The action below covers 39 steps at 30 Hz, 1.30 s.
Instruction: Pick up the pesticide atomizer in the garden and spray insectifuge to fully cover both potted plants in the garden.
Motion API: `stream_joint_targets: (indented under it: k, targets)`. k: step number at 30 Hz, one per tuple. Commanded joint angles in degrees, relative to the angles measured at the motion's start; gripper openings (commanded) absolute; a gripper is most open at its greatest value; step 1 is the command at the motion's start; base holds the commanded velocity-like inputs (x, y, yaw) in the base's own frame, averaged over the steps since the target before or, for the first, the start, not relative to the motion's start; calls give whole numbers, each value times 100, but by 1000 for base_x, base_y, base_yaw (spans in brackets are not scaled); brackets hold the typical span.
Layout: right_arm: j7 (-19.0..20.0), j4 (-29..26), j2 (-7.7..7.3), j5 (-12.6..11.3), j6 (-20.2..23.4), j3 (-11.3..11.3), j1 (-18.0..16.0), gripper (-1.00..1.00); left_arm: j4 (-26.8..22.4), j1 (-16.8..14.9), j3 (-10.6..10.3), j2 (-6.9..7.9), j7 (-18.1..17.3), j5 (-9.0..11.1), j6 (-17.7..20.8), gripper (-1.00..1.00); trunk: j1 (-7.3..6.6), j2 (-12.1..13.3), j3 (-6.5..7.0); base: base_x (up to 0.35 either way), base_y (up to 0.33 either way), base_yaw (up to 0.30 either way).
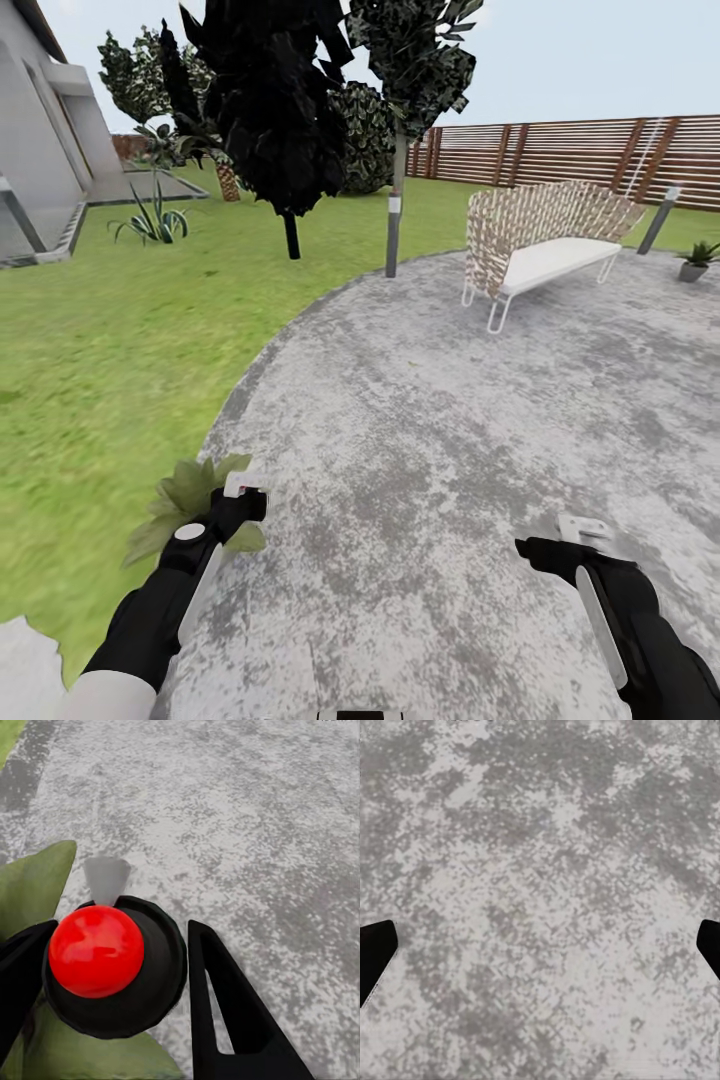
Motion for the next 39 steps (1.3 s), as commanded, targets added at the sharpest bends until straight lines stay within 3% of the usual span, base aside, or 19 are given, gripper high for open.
stream_joint_targets:
  k: [1, 13, 39]
  targets:
    - [1, -7, -1, -32, 25, -6, -1, 100, -6, -3, -5, 2, -18, -27, 29, -100, -1, -2, -5, 0, 0, 247]
    - [1, -6, 0, -26, 26, -6, -1, 100, -7, -1, -5, 2, -18, -27, 29, -100, -1, -2, -5, 0, 0, 238]
    - [-17, -15, -1, -12, 25, -6, -1, 100, -7, -3, -5, 2, -18, -27, 29, -100, -1, -2, -5, 0, 0, 42]
